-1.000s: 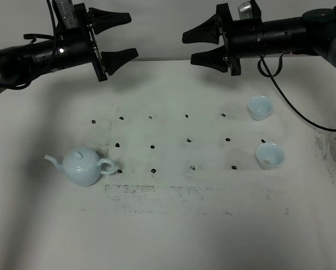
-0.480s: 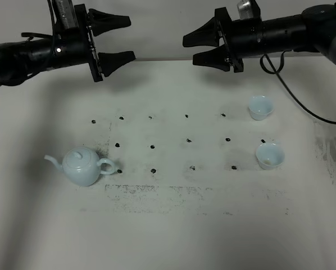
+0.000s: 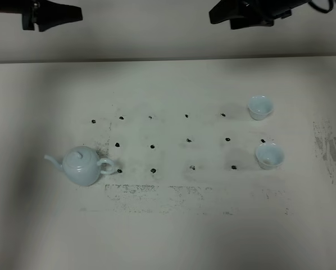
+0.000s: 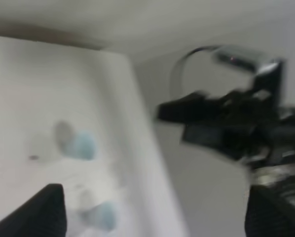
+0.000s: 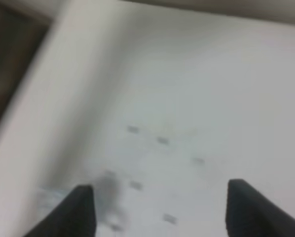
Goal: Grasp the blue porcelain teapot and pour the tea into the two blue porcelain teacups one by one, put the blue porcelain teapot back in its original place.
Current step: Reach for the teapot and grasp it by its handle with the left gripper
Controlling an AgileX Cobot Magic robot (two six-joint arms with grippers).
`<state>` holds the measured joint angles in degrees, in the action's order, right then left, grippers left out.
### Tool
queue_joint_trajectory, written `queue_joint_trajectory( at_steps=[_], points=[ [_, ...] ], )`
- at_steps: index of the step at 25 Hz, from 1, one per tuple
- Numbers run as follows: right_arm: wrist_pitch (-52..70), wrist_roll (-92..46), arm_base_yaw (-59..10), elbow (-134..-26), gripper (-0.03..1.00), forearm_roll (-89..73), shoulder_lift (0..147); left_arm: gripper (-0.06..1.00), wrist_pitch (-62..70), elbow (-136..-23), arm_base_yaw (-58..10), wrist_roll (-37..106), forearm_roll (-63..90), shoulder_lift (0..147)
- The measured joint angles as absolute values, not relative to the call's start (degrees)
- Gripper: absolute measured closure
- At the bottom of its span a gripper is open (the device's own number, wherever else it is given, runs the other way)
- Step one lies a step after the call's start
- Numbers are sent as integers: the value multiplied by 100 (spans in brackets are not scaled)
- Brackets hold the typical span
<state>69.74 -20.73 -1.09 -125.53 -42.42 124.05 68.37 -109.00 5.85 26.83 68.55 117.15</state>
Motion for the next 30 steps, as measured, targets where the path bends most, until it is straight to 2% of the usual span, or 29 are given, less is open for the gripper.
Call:
queue_joint_trajectory(
  at_steps=[6,9,18,30],
  points=[
    [6989,-1395,-115,-12540,39,-2485,11257,21,6795,-10900,556,2347,5461,11010],
    [6982,-1156,-151,-12162,39,-1812,10484,21,6768,-10900,556,2161,5031,10972],
    [7011,-595,-158,-9261,39,-152,7820,21,6480,-10900,556,2113,4408,10972],
    [6335,-241,-158,-5457,39,-75,3456,21,6208,-10895,556,2108,4032,11286]
  ],
)
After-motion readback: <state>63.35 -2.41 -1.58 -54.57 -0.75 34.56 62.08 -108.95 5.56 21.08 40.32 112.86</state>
